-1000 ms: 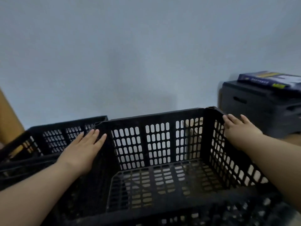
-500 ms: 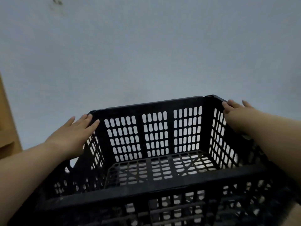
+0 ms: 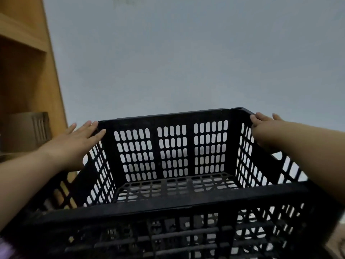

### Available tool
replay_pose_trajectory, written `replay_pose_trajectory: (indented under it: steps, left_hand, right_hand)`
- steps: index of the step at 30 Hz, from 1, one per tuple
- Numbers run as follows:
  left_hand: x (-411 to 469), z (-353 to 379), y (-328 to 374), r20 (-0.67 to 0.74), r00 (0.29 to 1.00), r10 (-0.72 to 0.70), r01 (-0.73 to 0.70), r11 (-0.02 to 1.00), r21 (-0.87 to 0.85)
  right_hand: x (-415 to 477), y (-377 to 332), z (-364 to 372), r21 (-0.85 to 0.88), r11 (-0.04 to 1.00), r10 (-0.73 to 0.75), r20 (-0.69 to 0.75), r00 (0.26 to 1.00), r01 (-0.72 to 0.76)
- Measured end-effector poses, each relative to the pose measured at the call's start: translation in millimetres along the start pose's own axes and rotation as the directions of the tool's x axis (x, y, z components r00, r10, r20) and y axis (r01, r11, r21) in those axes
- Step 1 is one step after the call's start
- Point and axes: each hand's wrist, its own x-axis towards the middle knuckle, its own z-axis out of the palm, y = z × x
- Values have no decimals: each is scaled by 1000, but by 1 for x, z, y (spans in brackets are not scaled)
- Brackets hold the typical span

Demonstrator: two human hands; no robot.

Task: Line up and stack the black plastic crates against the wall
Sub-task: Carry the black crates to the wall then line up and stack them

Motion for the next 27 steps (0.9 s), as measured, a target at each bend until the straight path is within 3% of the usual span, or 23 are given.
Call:
replay_pose_trajectory:
  steps: [13, 18, 24, 27]
  left_hand:
    - [90, 144, -139, 21, 989, 146, -145, 989, -26]
    - [118, 195, -151, 63, 980, 189, -187, 982, -40]
    - [129, 230, -144, 120, 968, 219, -215, 976, -44]
    - [133, 242, -140, 146, 961, 235, -230, 972, -53]
  right_hand:
    - [63, -203, -41, 63, 994, 75, 156, 985, -86]
    - [87, -239, -36, 201, 974, 61, 220, 974, -107]
    - [88, -265, -34, 117, 990, 48, 257, 965, -80]
    - [97, -270, -30, 185, 973, 75, 306, 949, -136]
